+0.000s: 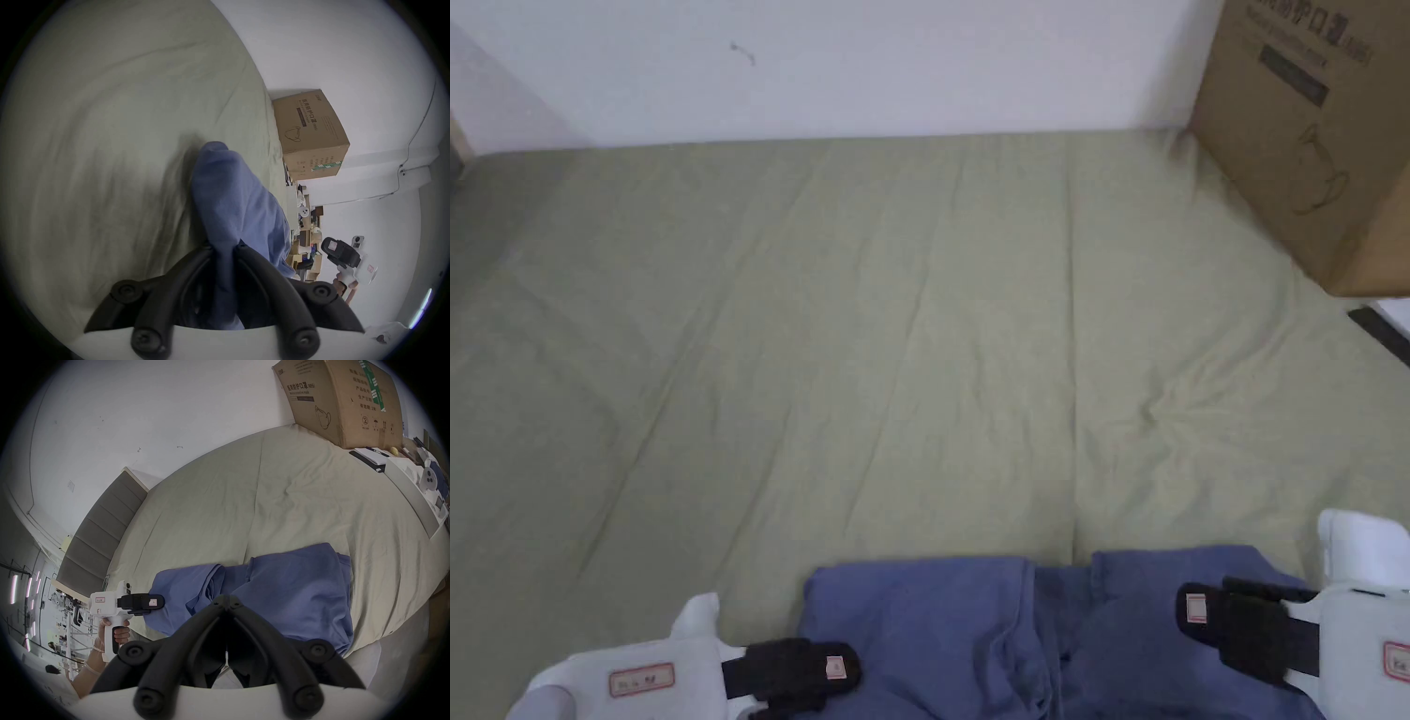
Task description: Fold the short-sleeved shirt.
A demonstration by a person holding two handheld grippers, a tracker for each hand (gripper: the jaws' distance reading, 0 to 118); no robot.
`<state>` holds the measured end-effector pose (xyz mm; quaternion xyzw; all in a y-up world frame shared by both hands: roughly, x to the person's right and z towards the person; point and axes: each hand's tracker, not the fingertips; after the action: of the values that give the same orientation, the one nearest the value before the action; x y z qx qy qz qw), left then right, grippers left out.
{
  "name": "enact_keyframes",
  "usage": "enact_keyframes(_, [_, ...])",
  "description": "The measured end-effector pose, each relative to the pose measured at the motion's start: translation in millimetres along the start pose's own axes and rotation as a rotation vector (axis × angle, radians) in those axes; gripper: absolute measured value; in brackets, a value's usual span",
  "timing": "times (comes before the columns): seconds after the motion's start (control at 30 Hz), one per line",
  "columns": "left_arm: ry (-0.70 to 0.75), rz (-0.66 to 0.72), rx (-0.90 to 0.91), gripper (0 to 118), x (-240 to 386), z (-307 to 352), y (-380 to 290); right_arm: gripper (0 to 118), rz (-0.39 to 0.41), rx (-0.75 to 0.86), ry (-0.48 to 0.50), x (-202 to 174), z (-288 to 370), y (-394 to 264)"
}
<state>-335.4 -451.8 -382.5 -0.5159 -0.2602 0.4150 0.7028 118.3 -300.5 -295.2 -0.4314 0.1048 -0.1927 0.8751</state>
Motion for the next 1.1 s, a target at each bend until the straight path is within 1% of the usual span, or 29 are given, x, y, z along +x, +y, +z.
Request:
enact_keyframes(0.1, [0.003, -0.023, -0.014, 6, -2.8, 11.2, 9.4, 0, -0.01, 0.013, 0.002, -4.9, -2.6, 2.1])
enact_keyframes(0.2, [0.025, -0.052, 0.017, 7, -10.2, 35.2, 16.6, 0, -0.014, 0.027, 0.021, -16.0, -3.8, 3.5])
enact_keyframes(0.3, [0.063, -0.052, 0.047, 6, -20.7, 65.4, 20.6, 0, 0.014, 0.049, 0.047, -28.8, -6.6, 4.9])
enact_keyframes(0.43, [0.177, -0.025, 0.133, 7, -35.3, 120.6, 23.5, 0, 0.035, 0.046, 0.065, -38.1, -13.3, 6.2])
enact_keyframes(0.57, [0.266, -0.007, 0.23, 7, -26.8, 165.3, 16.2, 0, 0.042, 0.042, 0.078, -39.9, -15.3, 3.5])
enact_keyframes(0.63, [0.301, -0.016, 0.262, 7, -12.3, 174.9, 12.5, 0, 0.041, 0.042, 0.082, -38.5, -15.3, 1.2])
enact_keyframes(0.67, [0.313, -0.044, 0.274, 7, -0.8, 177.2, 9.6, 0, 0.039, 0.04, 0.087, -36.7, -15.3, 0.1])
enact_keyframes(0.7, [0.328, -0.057, 0.272, 7, 10.9, 175.7, 7.8, 0, 0.038, 0.039, 0.087, -35.3, -15.1, -1.0])
enact_keyframes(0.77, [0.373, -0.135, 0.266, 7, 43.6, 167.5, 4.1, 0, 0.033, 0.037, 0.087, -31.3, -13.8, -3.1])
enact_keyframes(0.83, [0.412, -0.16, 0.25, 7, 75.9, 154.0, 1.4, 0, 0.028, 0.04, 0.085, -26.3, -10.2, -5.0])
enact_keyframes(0.9, [0.425, -0.227, 0.246, 7, 105.6, 137.8, -1.4, 0, 0.023, 0.045, 0.085, -19.5, -6.0, -6.2])
enact_keyframes(0.97, [0.446, -0.335, 0.222, 7, 143.4, 112.6, -9.8, 0, 0.016, 0.051, 0.083, -10.8, -0.1, -7.5])
enact_keyframes(1.03, [0.443, -0.405, 0.183, 7, 168.4, 85.1, -15.3, 0, 0.001, 0.061, 0.068, -1.7, 5.0, -9.0])
enact_keyframes(1.1, [0.405, -0.46, 0.126, 7, 189.3, 52.4, -23.1, 0, -0.022, 0.064, 0.057, 9.2, 8.6, -10.0])
